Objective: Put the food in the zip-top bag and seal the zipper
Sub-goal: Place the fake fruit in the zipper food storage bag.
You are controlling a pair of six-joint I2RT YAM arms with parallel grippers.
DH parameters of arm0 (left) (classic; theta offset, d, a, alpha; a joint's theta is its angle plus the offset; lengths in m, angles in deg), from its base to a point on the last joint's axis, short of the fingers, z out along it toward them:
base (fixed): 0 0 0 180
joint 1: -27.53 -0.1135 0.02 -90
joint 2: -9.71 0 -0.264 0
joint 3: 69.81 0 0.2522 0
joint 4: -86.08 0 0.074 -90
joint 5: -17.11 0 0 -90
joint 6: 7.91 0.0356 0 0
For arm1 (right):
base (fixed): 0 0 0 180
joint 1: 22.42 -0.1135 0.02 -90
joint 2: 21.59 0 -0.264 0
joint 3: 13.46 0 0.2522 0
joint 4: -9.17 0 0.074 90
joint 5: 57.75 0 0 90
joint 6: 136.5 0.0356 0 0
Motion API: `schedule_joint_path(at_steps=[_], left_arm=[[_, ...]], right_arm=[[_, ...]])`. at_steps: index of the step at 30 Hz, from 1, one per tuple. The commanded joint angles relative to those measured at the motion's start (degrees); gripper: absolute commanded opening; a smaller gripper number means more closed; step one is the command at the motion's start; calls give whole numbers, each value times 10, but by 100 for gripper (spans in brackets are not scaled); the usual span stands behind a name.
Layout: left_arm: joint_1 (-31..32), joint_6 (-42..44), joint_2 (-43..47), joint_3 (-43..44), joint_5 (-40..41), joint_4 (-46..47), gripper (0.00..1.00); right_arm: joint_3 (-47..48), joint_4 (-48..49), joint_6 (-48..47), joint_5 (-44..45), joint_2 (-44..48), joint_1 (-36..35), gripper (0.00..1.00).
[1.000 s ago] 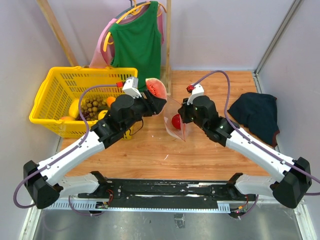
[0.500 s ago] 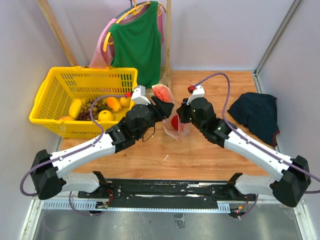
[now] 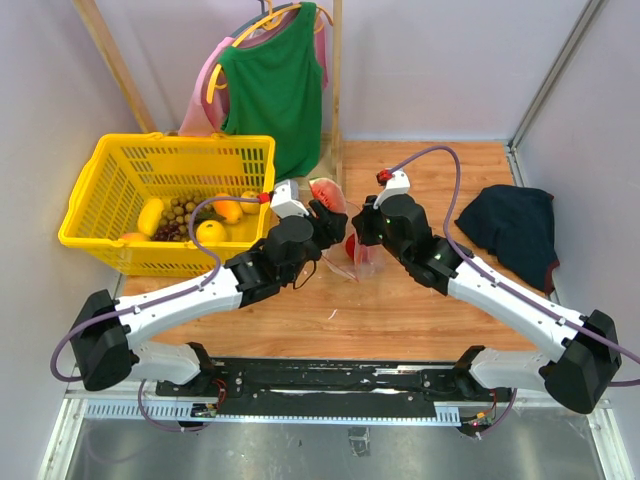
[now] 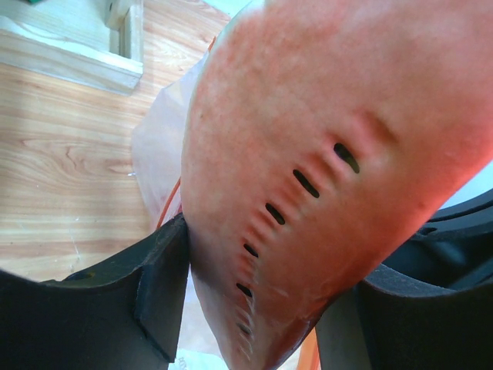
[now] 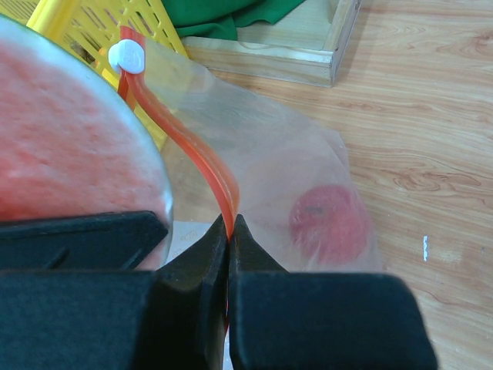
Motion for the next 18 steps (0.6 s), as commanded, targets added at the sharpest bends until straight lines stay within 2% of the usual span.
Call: schedule_joint_path(at_steps=[1, 11, 18], left_arm=[[6, -3, -12, 7, 24, -20, 29], [11, -7, -14, 2, 12, -48, 42], [12, -7, -9, 5, 0, -64, 63]], right_arm=[[3, 21, 3, 4, -1, -8, 1], [0, 24, 2, 7, 1, -8, 1], [-3, 29, 2, 7, 3, -8, 1]])
